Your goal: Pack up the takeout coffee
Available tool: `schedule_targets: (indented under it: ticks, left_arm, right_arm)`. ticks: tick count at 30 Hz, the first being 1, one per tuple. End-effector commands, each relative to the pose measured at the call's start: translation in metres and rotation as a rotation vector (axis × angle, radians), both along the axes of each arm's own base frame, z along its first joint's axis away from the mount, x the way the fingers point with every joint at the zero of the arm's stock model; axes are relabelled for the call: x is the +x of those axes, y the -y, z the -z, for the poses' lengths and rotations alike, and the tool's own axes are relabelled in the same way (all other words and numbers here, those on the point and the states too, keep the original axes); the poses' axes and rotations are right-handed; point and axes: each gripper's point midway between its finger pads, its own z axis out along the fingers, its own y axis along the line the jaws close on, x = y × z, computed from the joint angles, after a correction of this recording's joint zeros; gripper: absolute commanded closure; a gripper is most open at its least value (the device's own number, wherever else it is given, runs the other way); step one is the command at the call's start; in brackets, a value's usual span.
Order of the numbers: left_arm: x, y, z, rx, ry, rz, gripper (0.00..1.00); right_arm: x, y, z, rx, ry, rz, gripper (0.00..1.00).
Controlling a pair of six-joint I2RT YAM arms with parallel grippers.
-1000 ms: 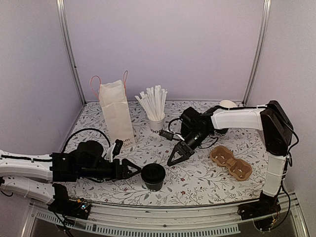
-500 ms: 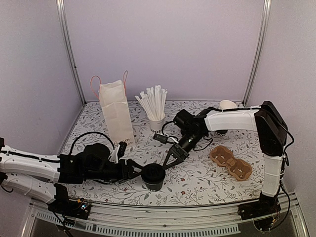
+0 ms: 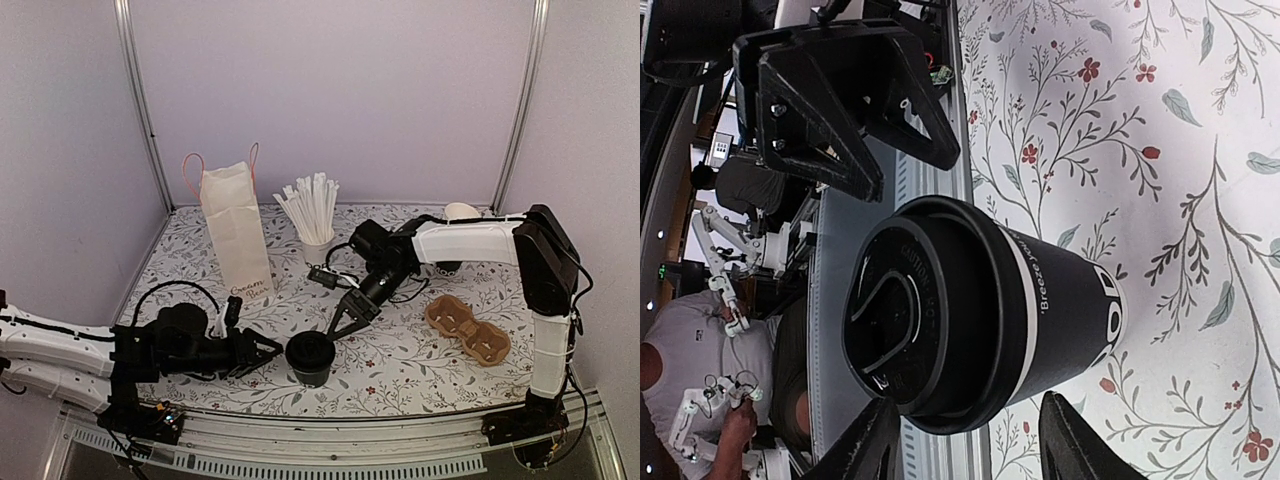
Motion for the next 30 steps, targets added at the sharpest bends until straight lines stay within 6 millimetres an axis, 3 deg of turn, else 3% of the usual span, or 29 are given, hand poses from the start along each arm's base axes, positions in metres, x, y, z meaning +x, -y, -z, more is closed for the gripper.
schedule_targets:
  ticks: [1,9,30]
  left_arm:
    - [-0.004,0.019,-0.011,-0.065,0.004,0.05,0.53]
    - [-0.002,0.022,-0.013,-0.075,0.018,0.048,0.55]
    - [-0.002,0.016,0.02,-0.045,-0.04,0.025,0.64]
  right_arm:
    - [-0.001,-0.005,0.004,-0.006,-0.013,-0.011,0.5]
    - [-0.005,-0.004,0.005,-0.011,-0.002,-0.021,0.5]
    - [-0.011,-0.005,0.016,-0.028,-0.027,-0.035,0.56]
